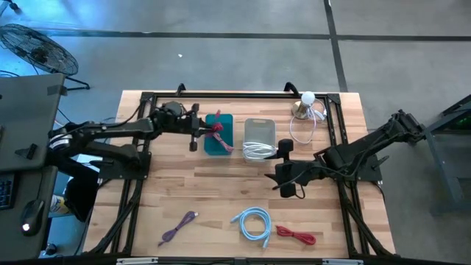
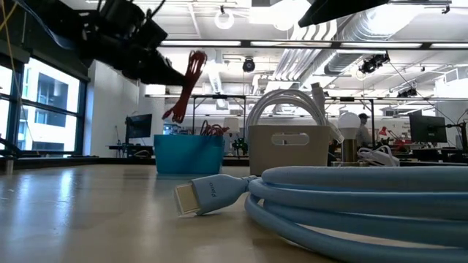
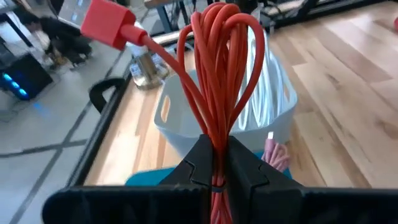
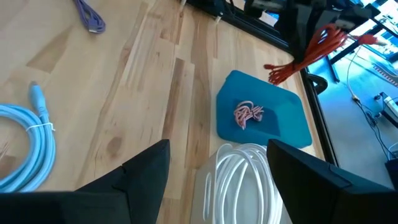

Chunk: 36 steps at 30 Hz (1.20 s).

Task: Pick & Place USB Port
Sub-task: Put the top red charger cable into the blue bin

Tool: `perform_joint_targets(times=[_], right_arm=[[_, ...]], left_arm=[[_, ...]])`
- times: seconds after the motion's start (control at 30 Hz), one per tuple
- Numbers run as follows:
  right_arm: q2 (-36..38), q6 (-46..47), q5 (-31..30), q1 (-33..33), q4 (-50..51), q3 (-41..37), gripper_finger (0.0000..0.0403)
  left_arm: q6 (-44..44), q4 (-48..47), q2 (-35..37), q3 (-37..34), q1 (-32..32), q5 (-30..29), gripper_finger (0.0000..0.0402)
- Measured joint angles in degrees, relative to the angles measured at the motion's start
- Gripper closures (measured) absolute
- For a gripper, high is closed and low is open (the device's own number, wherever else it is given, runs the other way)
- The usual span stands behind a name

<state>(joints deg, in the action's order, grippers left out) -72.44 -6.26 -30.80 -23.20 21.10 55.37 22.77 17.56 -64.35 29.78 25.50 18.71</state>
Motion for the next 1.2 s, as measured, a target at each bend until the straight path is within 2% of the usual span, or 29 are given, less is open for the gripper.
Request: perform_joint_targets(times=[0.33, 1.2], right_arm=[[0.0, 1.2, -0.7, 0.0, -0.1, 0.0, 0.0142], [0.0, 2.8, -0.4, 0.0, -0.8, 0.0, 0.0142]], left_arm=[[-0.1, 4.4, -7.0, 0.0, 4.3, 7.5, 0.0388], [4.0, 11.2, -19.3, 0.0, 4.1, 9.5, 0.0389]])
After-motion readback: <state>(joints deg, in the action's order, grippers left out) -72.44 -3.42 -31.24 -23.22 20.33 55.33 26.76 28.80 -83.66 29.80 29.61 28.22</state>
